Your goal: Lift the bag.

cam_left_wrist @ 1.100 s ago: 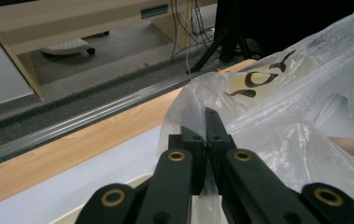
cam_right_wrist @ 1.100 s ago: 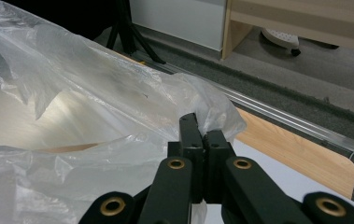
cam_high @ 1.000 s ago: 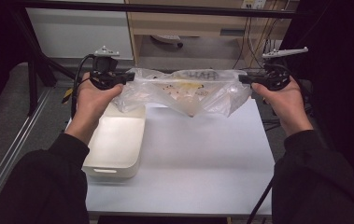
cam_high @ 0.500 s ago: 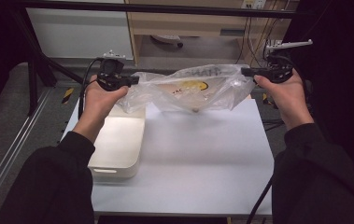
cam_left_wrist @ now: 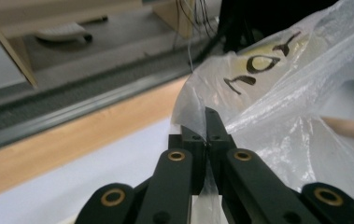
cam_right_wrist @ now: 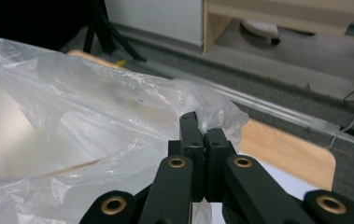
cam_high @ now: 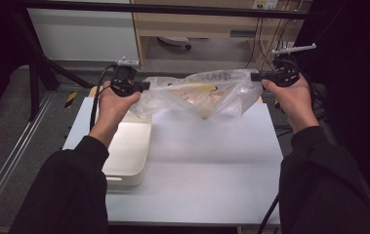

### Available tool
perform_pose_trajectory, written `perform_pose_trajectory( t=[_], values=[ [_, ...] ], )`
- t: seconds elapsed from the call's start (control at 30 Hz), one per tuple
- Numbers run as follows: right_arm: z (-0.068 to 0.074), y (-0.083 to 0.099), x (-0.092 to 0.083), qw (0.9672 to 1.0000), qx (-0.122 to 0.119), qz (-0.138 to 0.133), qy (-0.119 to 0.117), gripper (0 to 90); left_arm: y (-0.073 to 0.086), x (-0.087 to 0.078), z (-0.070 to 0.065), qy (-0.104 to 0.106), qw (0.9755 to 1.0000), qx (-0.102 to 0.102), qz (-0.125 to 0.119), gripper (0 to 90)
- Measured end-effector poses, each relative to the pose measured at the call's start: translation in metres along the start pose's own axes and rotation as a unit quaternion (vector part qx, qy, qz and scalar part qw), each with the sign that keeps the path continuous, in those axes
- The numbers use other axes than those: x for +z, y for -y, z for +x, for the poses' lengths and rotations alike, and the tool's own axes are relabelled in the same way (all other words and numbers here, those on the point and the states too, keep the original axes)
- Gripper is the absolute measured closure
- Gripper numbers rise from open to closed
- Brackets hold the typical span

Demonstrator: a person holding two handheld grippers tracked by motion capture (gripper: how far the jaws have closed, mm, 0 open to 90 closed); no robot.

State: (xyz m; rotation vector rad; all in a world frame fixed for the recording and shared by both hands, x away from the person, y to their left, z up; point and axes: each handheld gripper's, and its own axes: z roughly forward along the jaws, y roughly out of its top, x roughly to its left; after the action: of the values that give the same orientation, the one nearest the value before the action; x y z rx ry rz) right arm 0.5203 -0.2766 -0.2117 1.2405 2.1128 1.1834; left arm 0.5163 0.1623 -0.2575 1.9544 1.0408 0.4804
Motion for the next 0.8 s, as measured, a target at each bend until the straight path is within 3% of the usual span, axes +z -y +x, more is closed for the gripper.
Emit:
perform_pose_trajectory(
  t=[0.1,0.37,0.6,0.8],
  values=[
    [0.000,0.021,0.002,0.9998,0.000,0.018,-0.004,90.0,0.014,-0.001,-0.010,0.011,0.9997,0.016,0.011,90.0],
    [0.001,0.078,-0.007,0.9992,0.018,0.027,-0.025,90.0,0.055,-0.013,-0.038,0.055,0.9971,0.035,0.039,90.0],
    [0.006,0.114,-0.013,0.9987,0.029,0.030,-0.029,90.0,0.084,-0.017,-0.056,0.085,0.9949,0.031,0.044,90.0],
    [0.011,0.147,-0.008,0.9982,0.038,0.034,-0.032,90.0,0.105,-0.018,-0.075,0.113,0.9922,0.033,0.040,90.0]
  ],
)
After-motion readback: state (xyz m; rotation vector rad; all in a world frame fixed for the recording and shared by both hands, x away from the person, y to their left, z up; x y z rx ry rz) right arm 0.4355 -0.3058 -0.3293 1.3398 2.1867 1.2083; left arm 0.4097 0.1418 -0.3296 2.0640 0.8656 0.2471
